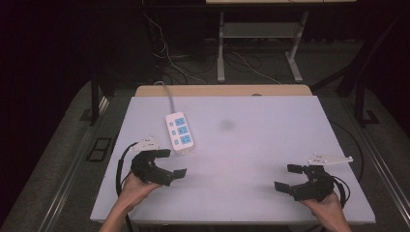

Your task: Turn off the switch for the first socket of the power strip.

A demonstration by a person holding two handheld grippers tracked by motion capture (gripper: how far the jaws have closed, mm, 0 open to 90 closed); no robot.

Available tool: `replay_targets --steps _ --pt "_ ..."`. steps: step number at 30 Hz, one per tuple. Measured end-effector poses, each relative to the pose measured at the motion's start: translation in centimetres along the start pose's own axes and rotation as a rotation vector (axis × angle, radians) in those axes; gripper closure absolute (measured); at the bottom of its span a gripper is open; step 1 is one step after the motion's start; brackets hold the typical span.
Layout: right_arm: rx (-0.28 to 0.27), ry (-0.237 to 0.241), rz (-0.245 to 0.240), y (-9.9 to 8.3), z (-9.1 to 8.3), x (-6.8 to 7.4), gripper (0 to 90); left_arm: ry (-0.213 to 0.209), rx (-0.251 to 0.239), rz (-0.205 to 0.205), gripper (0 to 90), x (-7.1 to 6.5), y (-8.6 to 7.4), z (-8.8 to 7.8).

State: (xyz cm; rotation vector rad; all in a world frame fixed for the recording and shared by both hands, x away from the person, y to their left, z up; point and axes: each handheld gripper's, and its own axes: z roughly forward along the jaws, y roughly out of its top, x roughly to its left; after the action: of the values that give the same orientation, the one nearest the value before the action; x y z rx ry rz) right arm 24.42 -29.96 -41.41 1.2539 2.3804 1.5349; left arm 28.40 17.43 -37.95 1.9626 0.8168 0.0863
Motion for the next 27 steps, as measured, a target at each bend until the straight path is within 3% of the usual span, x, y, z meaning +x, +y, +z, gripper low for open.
replay_targets --steps 6,8,27 --pt "0.004 0.001 -0.005 0.0 0.1 0.0 0.6 0.002 -0.002 -0.008 0.0 0.6 0.4 0.0" --pt "0.004 0.001 -0.005 0.0 0.1 0.0 0.6 0.008 -0.009 0.006 0.0 0.7 0.5 -0.1" --pt "0.006 0.002 -0.011 0.0 0.1 0.2 0.6 0.057 0.045 0.046 0.0 2.3 2.8 -0.7"
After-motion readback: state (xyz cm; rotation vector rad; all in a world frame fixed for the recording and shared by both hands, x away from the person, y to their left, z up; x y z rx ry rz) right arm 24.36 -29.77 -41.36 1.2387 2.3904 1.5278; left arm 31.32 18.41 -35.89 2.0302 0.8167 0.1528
